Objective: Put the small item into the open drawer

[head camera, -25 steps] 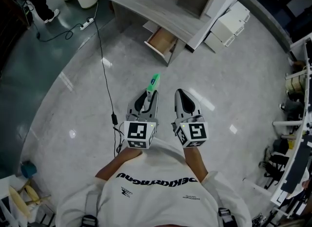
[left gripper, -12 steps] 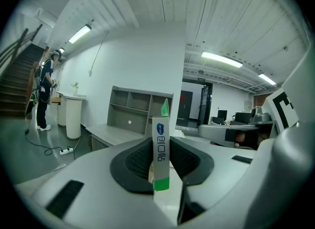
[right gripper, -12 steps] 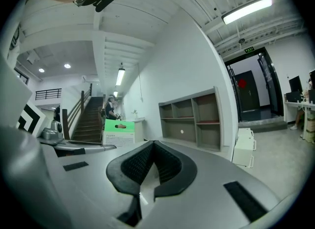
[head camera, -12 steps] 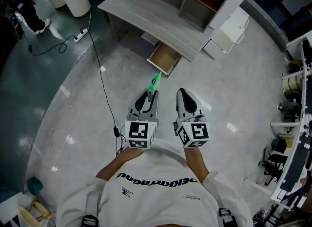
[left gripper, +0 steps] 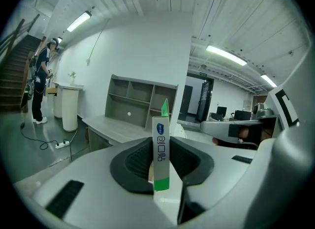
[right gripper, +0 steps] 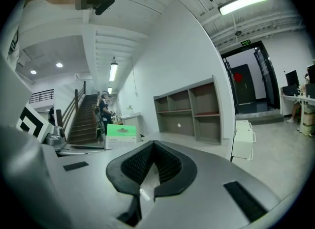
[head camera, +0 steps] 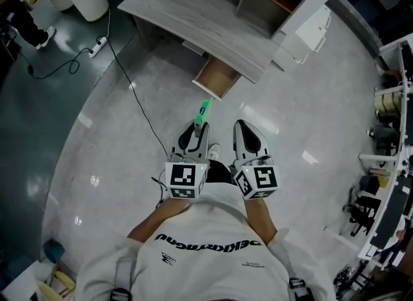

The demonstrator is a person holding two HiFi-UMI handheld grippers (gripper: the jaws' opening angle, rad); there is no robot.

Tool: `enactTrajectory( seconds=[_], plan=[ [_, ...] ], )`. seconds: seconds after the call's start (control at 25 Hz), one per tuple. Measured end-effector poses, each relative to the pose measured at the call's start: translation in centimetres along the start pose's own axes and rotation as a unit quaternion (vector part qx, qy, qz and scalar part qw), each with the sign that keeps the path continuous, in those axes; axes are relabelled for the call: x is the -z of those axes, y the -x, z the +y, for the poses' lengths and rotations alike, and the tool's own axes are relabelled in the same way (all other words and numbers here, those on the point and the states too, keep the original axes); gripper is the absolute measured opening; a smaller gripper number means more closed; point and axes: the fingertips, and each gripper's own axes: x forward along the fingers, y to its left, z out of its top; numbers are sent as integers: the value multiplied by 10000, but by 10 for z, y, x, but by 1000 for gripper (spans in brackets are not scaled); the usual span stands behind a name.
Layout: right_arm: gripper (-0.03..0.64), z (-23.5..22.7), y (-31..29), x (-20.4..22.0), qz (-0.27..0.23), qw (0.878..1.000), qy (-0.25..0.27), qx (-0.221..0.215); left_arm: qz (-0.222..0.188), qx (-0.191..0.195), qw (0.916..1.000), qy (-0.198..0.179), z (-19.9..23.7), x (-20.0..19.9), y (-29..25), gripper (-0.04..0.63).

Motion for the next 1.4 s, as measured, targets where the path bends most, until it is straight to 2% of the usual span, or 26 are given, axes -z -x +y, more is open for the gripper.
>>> enactTrajectory(
  seconds=[0.44,0.72,1.04,1.4],
  plan=[
    [32,-63,-58,37,449,9988,-170,-21,520,-90,9986,21,10,33,-89,103],
    [32,-106,-91,79,817,9960,-331,-132,784,-243,9966,-24,19,67,-147,103],
    [32,-136,-122,120,1130,9928,-381,-146,1161,-319,9927,54,30,109,-193,103],
    [32,-166,-144,158,1342,9891,-597,-115,1401,-371,9894,72,35,150,-249,103]
  ],
)
